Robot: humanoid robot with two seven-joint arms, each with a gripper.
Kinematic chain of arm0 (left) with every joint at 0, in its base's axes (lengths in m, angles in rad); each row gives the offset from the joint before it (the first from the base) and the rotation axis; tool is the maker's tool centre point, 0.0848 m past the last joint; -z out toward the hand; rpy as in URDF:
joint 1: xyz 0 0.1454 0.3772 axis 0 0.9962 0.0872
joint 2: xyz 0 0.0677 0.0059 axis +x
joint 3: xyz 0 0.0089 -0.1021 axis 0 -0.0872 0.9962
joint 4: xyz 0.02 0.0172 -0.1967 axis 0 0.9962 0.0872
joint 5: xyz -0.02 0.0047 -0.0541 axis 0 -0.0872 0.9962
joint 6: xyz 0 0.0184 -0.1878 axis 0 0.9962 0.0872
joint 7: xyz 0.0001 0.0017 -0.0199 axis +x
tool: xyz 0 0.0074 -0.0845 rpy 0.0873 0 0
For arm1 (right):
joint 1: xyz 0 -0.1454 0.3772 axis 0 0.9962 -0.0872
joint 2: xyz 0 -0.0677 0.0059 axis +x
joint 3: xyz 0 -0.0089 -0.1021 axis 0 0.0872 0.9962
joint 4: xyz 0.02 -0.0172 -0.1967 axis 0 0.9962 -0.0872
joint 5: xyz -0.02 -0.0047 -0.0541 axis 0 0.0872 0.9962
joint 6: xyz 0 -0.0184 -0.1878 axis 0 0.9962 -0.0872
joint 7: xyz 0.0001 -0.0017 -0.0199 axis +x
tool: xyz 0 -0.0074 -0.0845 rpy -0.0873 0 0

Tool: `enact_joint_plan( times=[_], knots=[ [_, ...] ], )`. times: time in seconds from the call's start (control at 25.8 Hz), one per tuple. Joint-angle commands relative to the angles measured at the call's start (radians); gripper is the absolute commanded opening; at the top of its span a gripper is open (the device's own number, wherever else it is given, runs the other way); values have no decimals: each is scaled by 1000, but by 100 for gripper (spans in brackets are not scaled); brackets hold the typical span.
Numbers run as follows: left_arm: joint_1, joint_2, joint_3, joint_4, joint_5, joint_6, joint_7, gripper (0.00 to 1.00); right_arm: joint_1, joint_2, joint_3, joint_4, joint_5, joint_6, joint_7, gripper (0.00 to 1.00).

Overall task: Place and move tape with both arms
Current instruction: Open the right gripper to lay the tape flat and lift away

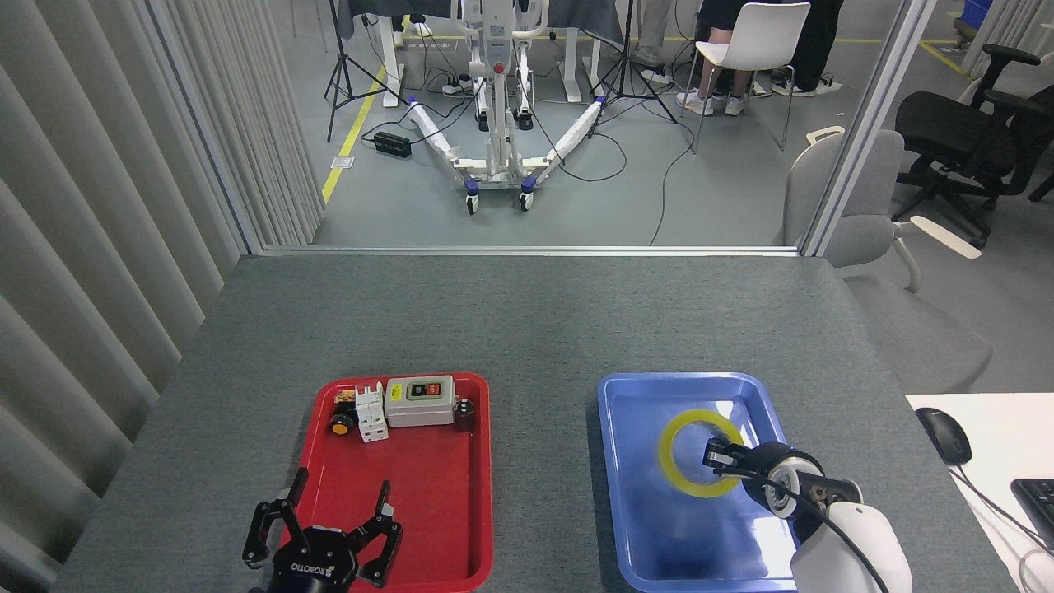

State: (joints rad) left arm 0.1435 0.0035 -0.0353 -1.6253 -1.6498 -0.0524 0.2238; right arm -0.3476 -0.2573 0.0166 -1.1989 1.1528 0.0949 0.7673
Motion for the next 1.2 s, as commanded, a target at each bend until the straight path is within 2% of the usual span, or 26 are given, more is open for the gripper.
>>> enact_joint_plan(
  times=[0.0,1.16],
  knots=[
    [7,-11,-8,-45,-18,-72,-144,100,-1,1,0,5,1,-1,1,42],
    [27,3,6,-102,-18,-64,-161,100,7,3,-1,7,2,-6,0,51]
  ],
)
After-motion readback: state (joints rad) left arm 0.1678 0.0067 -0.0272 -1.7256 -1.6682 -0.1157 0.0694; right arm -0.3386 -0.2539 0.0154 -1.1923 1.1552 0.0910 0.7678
